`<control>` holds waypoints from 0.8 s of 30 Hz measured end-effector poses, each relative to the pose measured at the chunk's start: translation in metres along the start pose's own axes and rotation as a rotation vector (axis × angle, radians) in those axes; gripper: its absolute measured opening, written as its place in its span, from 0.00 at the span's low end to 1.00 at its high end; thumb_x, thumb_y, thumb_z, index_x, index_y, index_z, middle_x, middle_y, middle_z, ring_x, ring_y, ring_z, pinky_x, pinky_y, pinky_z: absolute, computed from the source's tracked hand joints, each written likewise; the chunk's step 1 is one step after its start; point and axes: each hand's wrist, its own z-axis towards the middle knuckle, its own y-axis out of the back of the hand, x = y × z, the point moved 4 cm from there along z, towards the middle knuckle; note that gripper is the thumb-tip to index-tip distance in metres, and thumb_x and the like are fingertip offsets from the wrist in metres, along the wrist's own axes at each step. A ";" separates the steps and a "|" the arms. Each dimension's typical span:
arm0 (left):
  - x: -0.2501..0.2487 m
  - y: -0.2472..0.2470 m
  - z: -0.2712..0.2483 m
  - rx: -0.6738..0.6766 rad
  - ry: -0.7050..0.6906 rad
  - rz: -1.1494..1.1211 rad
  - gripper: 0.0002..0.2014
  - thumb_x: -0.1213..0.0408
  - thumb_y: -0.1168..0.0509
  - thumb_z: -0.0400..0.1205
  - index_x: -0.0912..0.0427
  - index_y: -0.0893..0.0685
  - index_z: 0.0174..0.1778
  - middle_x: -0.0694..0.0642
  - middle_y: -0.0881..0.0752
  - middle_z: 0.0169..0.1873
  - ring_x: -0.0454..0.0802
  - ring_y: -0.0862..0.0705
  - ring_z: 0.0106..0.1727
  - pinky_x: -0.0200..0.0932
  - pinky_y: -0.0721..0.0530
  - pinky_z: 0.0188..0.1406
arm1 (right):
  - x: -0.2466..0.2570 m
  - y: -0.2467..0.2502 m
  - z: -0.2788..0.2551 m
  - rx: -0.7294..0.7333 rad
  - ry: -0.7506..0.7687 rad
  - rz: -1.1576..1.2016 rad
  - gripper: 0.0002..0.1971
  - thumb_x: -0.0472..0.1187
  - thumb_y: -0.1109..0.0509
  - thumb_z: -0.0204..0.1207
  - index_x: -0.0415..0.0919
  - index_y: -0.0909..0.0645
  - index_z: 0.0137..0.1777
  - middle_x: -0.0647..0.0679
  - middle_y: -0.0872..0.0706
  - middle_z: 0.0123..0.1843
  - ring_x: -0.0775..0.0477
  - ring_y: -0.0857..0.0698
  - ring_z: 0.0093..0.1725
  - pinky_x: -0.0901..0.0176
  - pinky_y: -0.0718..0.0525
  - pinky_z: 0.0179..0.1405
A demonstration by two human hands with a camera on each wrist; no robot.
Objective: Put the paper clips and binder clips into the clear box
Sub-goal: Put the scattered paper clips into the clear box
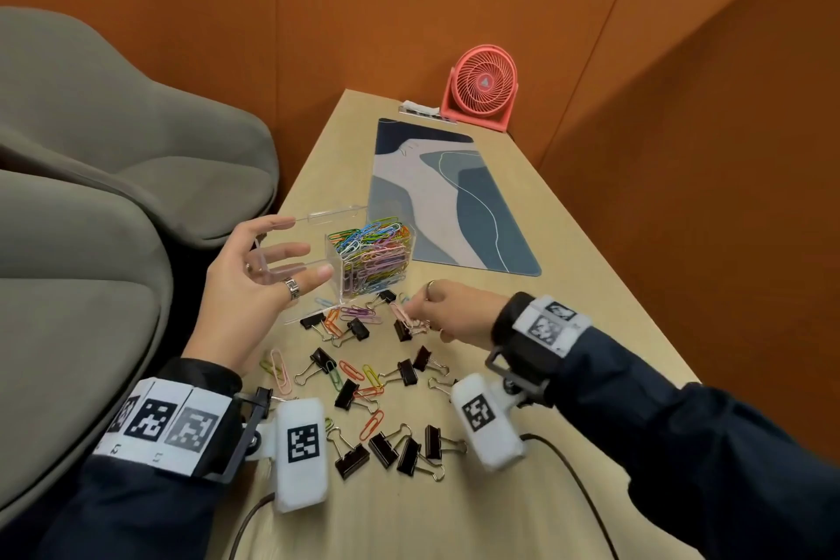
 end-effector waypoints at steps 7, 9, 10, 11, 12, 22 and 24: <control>0.001 -0.005 -0.002 0.027 0.028 0.001 0.25 0.70 0.23 0.67 0.37 0.20 0.52 0.51 0.12 0.50 0.37 0.11 0.43 0.53 0.15 0.53 | -0.043 0.026 -0.009 -0.073 -0.134 1.120 0.13 0.38 0.45 0.85 0.41 0.30 0.37 0.48 0.30 0.33 0.57 0.35 0.20 0.70 0.34 0.19; 0.001 -0.007 -0.003 0.033 0.035 -0.003 0.26 0.69 0.23 0.66 0.38 0.20 0.52 0.52 0.12 0.51 0.39 0.11 0.43 0.54 0.15 0.53 | -0.052 0.031 -0.008 -0.121 -0.124 1.285 0.12 0.37 0.47 0.86 0.41 0.33 0.39 0.47 0.28 0.34 0.58 0.35 0.18 0.70 0.35 0.18; 0.001 -0.008 -0.003 0.038 0.039 -0.008 0.26 0.68 0.23 0.64 0.38 0.20 0.52 0.53 0.12 0.52 0.41 0.11 0.44 0.53 0.15 0.52 | -0.055 0.033 -0.007 -0.149 -0.110 1.334 0.11 0.37 0.48 0.85 0.41 0.35 0.40 0.47 0.27 0.34 0.57 0.34 0.18 0.70 0.36 0.18; 0.002 -0.009 -0.003 0.045 0.043 -0.012 0.26 0.67 0.24 0.63 0.38 0.20 0.53 0.54 0.12 0.52 0.41 0.11 0.44 0.51 0.15 0.50 | -0.057 0.034 -0.006 -0.166 -0.097 1.358 0.10 0.36 0.49 0.85 0.42 0.36 0.40 0.47 0.26 0.34 0.57 0.35 0.18 0.69 0.36 0.18; 0.003 -0.010 -0.003 0.050 0.048 -0.015 0.26 0.66 0.24 0.62 0.39 0.20 0.53 0.54 0.12 0.52 0.41 0.11 0.44 0.49 0.15 0.48 | -0.060 0.035 -0.004 -0.180 -0.086 1.355 0.11 0.35 0.50 0.85 0.42 0.38 0.39 0.47 0.27 0.34 0.57 0.35 0.18 0.69 0.37 0.18; 0.010 -0.012 -0.002 0.060 0.067 0.017 0.28 0.63 0.23 0.57 0.40 0.19 0.53 0.55 0.11 0.52 0.54 0.11 0.53 0.58 0.15 0.56 | -0.049 0.053 0.030 -0.308 -0.204 0.240 0.20 0.28 0.54 0.82 0.44 0.21 0.51 0.48 0.21 0.43 0.50 0.21 0.39 0.62 0.24 0.38; 0.011 -0.012 -0.002 0.061 0.066 0.012 0.28 0.63 0.23 0.57 0.41 0.19 0.53 0.56 0.12 0.52 0.56 0.12 0.54 0.59 0.16 0.57 | -0.054 0.054 0.041 -0.310 -0.257 0.053 0.16 0.33 0.48 0.84 0.31 0.22 0.63 0.37 0.18 0.62 0.37 0.19 0.61 0.53 0.23 0.60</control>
